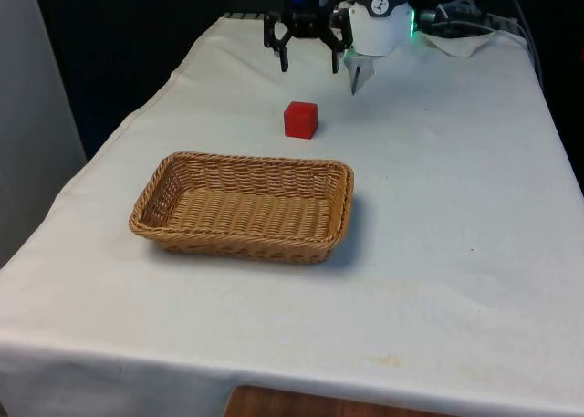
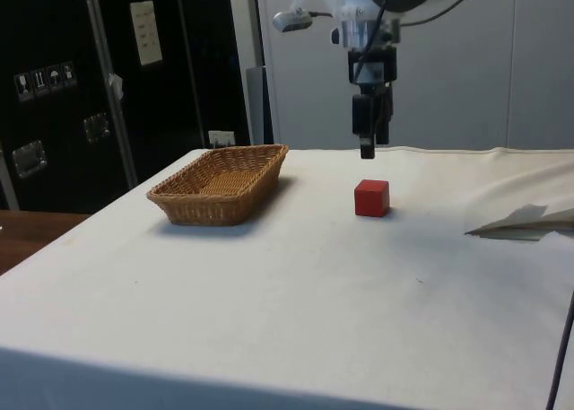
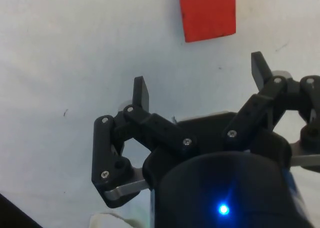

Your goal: Pick up the cube and place it into the basket.

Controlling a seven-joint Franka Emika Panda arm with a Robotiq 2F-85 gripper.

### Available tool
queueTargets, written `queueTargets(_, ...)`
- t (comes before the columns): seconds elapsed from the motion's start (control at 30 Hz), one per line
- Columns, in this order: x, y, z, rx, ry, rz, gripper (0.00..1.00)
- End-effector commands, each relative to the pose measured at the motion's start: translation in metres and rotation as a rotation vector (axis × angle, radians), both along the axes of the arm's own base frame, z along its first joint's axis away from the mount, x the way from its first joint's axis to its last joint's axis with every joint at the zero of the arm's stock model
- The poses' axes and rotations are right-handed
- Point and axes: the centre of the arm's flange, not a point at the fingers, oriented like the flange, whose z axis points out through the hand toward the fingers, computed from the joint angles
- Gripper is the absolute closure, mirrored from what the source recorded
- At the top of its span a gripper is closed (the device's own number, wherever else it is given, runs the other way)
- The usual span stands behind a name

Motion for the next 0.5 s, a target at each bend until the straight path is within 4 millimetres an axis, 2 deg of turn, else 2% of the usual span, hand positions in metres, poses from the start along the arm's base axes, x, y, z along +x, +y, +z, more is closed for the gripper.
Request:
queueTargets(0.0,0.002,-0.001,-0.002,0.004,-0.004,-0.007,0.00)
queueTargets(0.47,0.007,-0.003,-0.013,0.001,0.011,-0.016,0.00)
